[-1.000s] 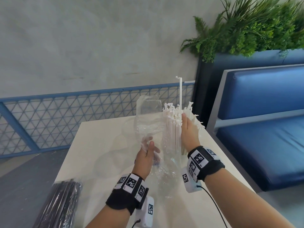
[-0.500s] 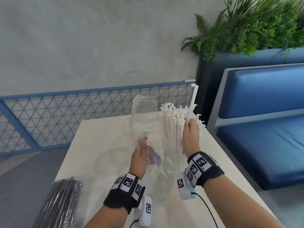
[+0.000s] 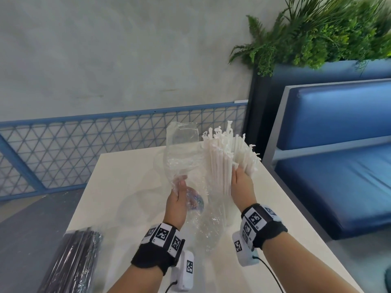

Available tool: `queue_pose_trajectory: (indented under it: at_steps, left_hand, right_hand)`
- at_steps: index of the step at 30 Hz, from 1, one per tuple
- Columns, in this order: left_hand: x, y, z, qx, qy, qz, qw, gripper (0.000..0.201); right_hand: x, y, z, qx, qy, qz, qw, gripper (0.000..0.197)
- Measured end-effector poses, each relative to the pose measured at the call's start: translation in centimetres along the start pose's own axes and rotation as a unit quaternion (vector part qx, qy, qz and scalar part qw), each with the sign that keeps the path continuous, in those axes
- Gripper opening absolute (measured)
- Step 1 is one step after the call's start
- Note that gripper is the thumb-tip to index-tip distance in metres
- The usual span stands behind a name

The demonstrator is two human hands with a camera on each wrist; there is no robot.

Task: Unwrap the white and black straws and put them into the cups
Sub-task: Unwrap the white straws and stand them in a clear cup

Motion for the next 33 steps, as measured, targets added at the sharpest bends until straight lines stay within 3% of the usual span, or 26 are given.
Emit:
queue_pose_trajectory:
  at_steps: [3,5,8,10,12,14,15,17,19,21,23,25,27,29,30,33]
  left_hand:
    - [-0.3,-0.4,-0.2,0.016,0.014,0.000,1.000,0.029]
    - [-0.6,-0.9,-0.6,0.016,0.030,-0.007,0.999,0.031]
    - [-1.2,-1.5,-1.5,-0.009,0.056,-0.025,0.998,0.035]
    - [-1.8,-1.7,-2.1,-0.055,0.070,-0.040,0.995,0.041]
    - [-2.3,-2.0,-2.6,-0.102,0.081,-0.050,0.990,0.047]
    - [-2.8,-2.3,-2.8,-0.140,0.094,-0.051,0.984,0.054]
    - [-3.0,-2.5,-2.8,-0.151,0.097,-0.052,0.982,0.057]
    - [-3.7,-2.8,-2.2,-0.164,0.093,-0.061,0.980,0.059]
    - [-4.6,-3.3,-1.4,-0.165,0.076,-0.071,0.981,0.059]
    - [-5.5,-3.8,-0.8,-0.148,0.060,-0.092,0.983,0.055]
    - [-6.1,-4.6,-0.8,-0.131,0.072,-0.127,0.981,0.053]
    - [-6.8,-5.0,-1.3,-0.083,0.126,-0.140,0.979,0.070]
    - [-7.4,-4.8,-2.4,0.019,0.222,-0.109,0.969,0.098]
    - [-7.9,-3.9,-3.7,0.132,0.291,-0.052,0.946,0.105]
    - [-7.9,-3.8,-4.2,0.190,0.290,-0.017,0.938,0.102]
    - [-7.9,-3.2,-4.5,0.363,0.181,0.037,0.913,0.082]
  right_hand:
    - [-0.5,0.3,0.1,-0.021,0.014,-0.012,1.000,0.028]
    - [-1.1,0.0,-0.1,0.043,0.041,-0.032,0.998,0.021]
    - [-3.3,0.2,-1.0,0.092,0.117,-0.117,0.982,0.026]
    - [-5.4,1.2,-1.5,0.066,0.132,-0.143,0.979,0.014]
    - [-7.4,2.9,-1.4,0.070,0.058,-0.063,0.994,0.009]
    - [-9.0,4.8,-1.1,0.058,-0.073,0.078,0.993,0.015]
    - [-9.8,5.5,-0.9,0.063,-0.154,0.160,0.973,0.025]
    - [-10.9,6.2,-0.4,0.148,-0.276,0.294,0.903,0.044]
    - [-11.4,6.2,-0.2,0.264,-0.293,0.348,0.850,0.045]
    - [-11.4,5.8,0.0,0.332,-0.261,0.359,0.832,0.037]
    - [-11.4,5.8,0.3,0.328,-0.224,0.321,0.860,0.034]
    - [-11.4,6.2,0.1,0.292,-0.184,0.277,0.897,0.033]
    - [-11.5,7.0,-0.5,0.263,-0.162,0.259,0.915,0.031]
    - [-11.7,7.8,-1.2,0.249,-0.161,0.259,0.919,0.030]
    - [-11.7,8.1,-1.5,0.242,-0.166,0.260,0.920,0.030]
    - [-12.0,8.6,-2.3,0.220,-0.202,0.256,0.919,0.028]
Point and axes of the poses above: each hand's wrist, its own x-axis towards the middle knuckle, its own z-axis out of the palm, y = z × x, the point moved 1 cm from there along x, towards the middle knuckle, and after that the axes turned 4 degrees about x, right-handed, at the moved point
